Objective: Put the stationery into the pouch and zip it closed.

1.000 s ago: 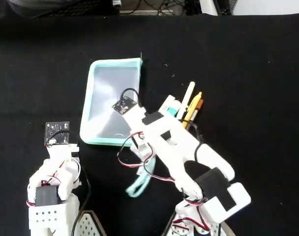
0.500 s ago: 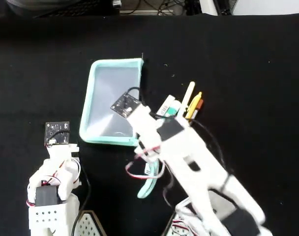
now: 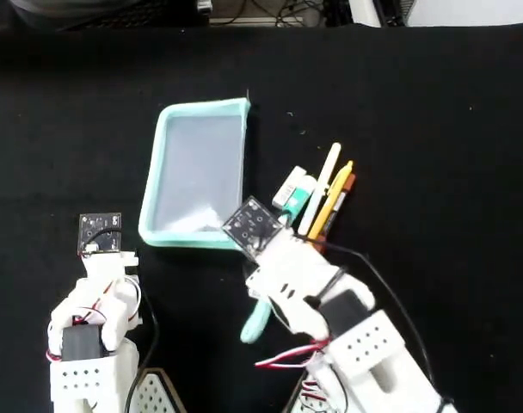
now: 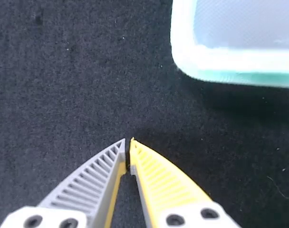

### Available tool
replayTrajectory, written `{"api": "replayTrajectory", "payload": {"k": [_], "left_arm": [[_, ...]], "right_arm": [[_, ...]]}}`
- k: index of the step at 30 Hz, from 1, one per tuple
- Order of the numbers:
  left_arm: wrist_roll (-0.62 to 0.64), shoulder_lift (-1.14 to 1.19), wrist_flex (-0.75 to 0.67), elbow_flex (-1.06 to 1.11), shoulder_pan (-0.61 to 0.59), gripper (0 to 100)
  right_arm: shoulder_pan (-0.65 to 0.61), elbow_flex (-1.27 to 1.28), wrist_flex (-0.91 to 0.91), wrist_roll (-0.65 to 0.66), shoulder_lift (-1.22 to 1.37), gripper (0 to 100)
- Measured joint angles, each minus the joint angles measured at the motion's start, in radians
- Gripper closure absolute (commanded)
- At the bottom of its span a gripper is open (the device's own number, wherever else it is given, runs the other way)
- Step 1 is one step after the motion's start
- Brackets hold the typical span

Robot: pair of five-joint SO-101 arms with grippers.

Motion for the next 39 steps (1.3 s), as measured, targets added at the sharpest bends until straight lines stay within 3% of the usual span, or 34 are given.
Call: {"api": "replayTrajectory", "payload": {"k": [13, 20, 30, 39], "left_arm": [[0.000, 0.000, 0.000, 0.000, 0.080, 97], [0.000, 0.000, -0.011, 0.000, 0.160, 97], [0.018, 0.000, -0.466, 0.000, 0.075, 97], [0.261, 0.000, -0.601, -0.170, 0.071, 97]], "right_arm": [[0.000, 0.081, -0.008, 0.000, -0.057, 98.4], [0.095, 0.081, -0.008, -0.002, -0.057, 98.4], [0.112, 0.000, 0.058, -0.002, -0.057, 98.5], [0.112, -0.376, 0.265, 0.000, -0.057, 98.5]]}}
